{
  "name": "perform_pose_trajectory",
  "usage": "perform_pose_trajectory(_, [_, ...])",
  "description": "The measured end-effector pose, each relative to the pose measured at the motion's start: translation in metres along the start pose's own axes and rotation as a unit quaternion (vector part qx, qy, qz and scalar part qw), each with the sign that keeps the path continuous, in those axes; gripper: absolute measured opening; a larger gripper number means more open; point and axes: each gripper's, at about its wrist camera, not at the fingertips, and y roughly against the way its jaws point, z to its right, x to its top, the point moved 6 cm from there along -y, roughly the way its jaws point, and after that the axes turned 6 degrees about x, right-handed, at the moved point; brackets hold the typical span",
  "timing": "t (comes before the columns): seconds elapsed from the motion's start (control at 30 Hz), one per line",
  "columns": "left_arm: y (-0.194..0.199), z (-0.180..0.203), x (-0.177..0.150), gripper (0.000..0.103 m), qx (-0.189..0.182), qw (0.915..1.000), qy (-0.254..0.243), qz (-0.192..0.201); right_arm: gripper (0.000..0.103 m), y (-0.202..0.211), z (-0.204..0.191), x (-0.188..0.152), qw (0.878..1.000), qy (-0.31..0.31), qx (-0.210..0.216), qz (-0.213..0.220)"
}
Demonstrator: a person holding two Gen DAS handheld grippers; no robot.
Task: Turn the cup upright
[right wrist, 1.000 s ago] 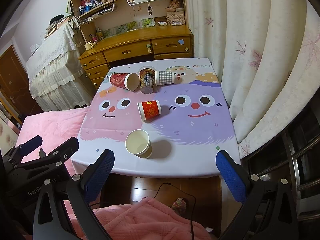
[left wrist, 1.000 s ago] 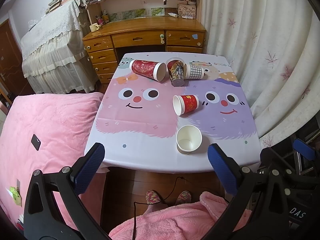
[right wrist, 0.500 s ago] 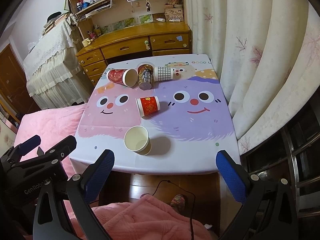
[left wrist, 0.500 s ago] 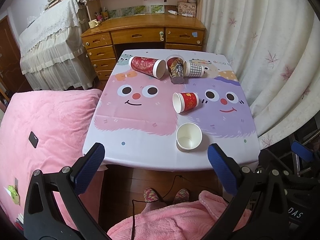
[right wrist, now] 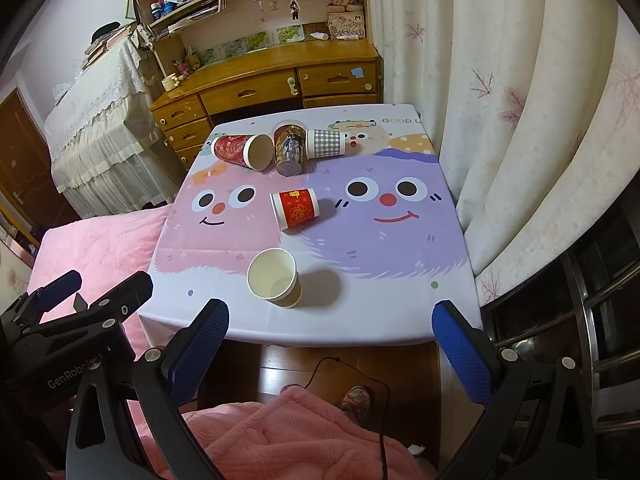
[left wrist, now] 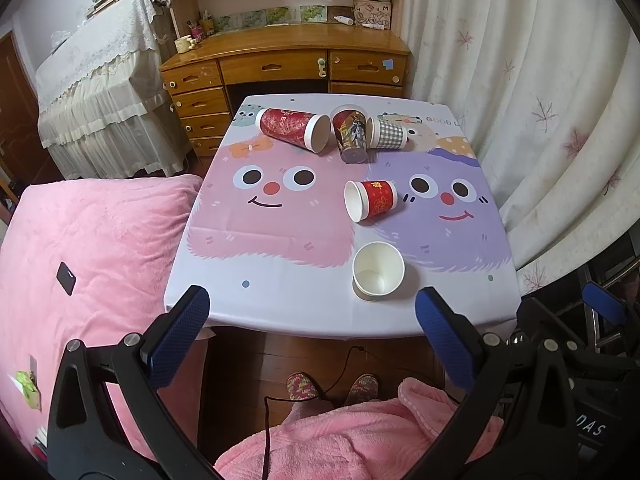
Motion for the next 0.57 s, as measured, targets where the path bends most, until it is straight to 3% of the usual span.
perform_pose_trajectory(0.57, [-0.0029,-0.0030,-0.0067,0.102,-0.001,1.0000,-0.003,-0.005,0.103,-0.0039,0.0022,-0.0039,1.000,-0.005,-0.002,-0.008])
